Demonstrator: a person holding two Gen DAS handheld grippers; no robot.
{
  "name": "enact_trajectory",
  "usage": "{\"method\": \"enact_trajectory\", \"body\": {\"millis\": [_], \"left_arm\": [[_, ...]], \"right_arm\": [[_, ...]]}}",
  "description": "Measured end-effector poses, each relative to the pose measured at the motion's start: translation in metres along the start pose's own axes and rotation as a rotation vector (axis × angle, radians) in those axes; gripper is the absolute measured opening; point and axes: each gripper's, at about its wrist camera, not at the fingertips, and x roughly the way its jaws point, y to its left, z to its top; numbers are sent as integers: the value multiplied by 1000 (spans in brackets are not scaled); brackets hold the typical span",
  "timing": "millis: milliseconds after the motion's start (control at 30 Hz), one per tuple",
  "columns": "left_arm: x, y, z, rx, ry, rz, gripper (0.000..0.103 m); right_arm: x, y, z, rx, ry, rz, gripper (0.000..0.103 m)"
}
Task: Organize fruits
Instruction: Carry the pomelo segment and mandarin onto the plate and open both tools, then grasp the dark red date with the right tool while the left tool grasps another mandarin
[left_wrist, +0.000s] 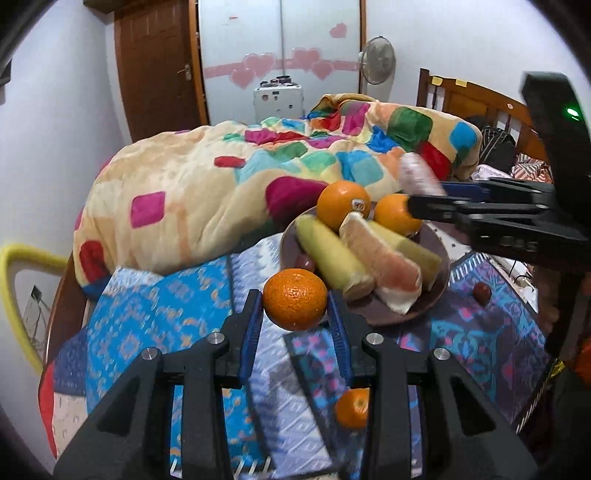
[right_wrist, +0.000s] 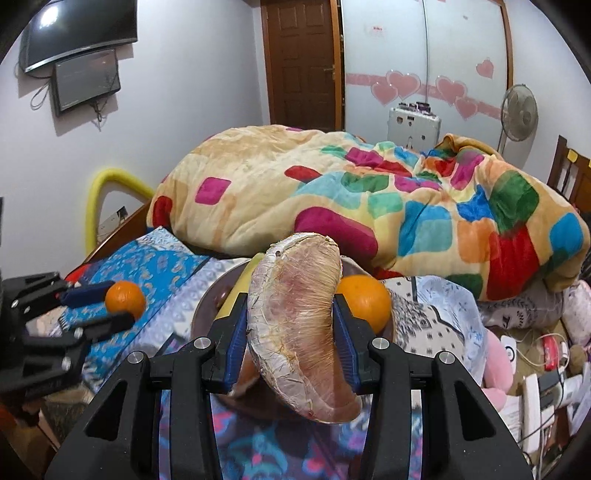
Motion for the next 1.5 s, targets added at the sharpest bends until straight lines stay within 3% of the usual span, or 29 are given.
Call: {"method": "enact_trajectory", "body": {"millis": [233, 733, 800, 900, 1200, 1500], "left_arm": [[23, -9, 10, 17, 29, -13, 36], [69, -10, 14, 13, 101, 1, 36], [71, -9, 15, 13, 108, 9, 37], [74, -6, 16, -3, 116, 31, 48], [49, -4, 15, -16, 74, 31, 57], [19, -4, -1, -32, 51, 14, 69]], "right_arm": [[31, -10, 6, 38, 95, 26, 41], [-13, -31, -21, -5, 28, -17, 53], [-18, -35, -28, -9, 31, -22, 53], [-25, -38, -34, -20, 30, -32, 53], [-40, -50, -59, -17, 50, -45, 54], [-29, -58, -96, -19, 143, -62, 54]]}}
